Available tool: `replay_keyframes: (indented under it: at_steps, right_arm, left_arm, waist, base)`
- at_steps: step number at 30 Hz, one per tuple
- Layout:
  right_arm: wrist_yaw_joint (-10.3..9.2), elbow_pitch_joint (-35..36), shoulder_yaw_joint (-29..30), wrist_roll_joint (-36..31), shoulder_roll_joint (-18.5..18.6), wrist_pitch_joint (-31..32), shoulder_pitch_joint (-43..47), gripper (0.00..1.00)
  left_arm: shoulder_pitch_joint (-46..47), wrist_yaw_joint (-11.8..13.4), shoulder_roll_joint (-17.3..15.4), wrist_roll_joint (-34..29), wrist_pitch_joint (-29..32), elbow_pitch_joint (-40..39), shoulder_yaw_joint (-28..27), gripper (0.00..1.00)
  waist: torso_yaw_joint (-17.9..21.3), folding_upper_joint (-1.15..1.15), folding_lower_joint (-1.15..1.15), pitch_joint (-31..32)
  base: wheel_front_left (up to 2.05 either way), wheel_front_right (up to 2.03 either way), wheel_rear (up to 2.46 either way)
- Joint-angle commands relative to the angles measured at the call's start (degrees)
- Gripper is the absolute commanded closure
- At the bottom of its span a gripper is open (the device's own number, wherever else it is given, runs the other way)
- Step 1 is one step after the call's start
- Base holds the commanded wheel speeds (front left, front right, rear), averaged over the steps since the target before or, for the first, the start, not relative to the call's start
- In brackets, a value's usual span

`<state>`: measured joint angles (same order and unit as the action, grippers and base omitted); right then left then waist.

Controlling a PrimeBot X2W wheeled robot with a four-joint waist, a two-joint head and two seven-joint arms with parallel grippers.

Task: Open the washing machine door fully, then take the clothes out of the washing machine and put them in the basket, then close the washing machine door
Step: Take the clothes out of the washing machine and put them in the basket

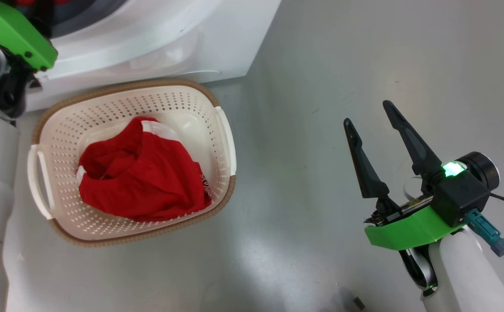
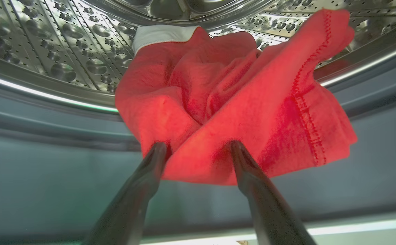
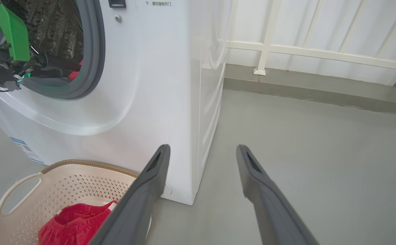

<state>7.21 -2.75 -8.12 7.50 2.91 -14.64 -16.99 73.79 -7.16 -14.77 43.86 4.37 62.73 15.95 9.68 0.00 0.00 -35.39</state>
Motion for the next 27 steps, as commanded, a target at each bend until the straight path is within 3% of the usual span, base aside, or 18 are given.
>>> replay_keyframes:
  at_steps: [1,13,14,16,17,22,27]
  right_arm:
    - [0.28,1.3,-1.5,0.9,0.0,-0.4,-0.1,0.00]
    - [0.28,1.5,-2.2,2.3,0.0,-0.4,-0.3,0.00]
    - [0.28,1.5,-2.2,2.4,0.0,-0.4,-0.3,0.00]
    - [0.28,1.5,-2.1,2.5,0.0,-0.4,-0.3,0.00]
    - [0.28,1.5,-2.1,2.6,0.0,-0.4,-0.2,0.00]
    - [0.28,1.3,-2.1,2.7,0.0,-0.4,-0.3,0.00]
    - [0.28,1.2,-2.1,2.8,0.0,-0.4,-0.4,0.00]
  left_arm:
    - [1.6,-0.3,-3.0,-0.1,-0.5,-0.6,-0.3,0.00]
    - [4.5,-0.2,-3.7,-1.4,0.8,4.7,2.2,0.00]
    - [4.9,-0.2,-3.6,-1.5,1.7,5.8,2.5,0.62]
    - [5.1,-0.2,-3.3,-1.5,3.8,6.8,3.1,0.91]
    - [5.2,-0.2,-3.3,-1.6,4.8,7.3,3.3,1.00]
    - [5.7,-0.2,-3.2,-1.6,7.2,8.1,4.1,1.00]
    - [6.1,-0.3,-3.2,-1.9,3.5,7.2,4.5,1.00]
  waist:
    - [0.6,0.00,0.00,-0.2]
    - [2.2,0.00,0.00,-1.4]
    - [2.3,0.00,0.00,-1.4]
    - [2.2,0.00,0.00,-1.3]
    - [2.2,0.00,0.00,-1.3]
    - [1.9,0.00,0.00,-1.1]
    - [1.3,0.00,0.00,-1.0]
  base:
    - [0.00,0.00,0.00]
    - [0.00,0.00,0.00]
    - [0.00,0.00,0.00]
    - [0.00,0.00,0.00]
    - [0.00,0.00,0.00]
    - [0.00,0.00,0.00]
    - [0.00,0.00,0.00]
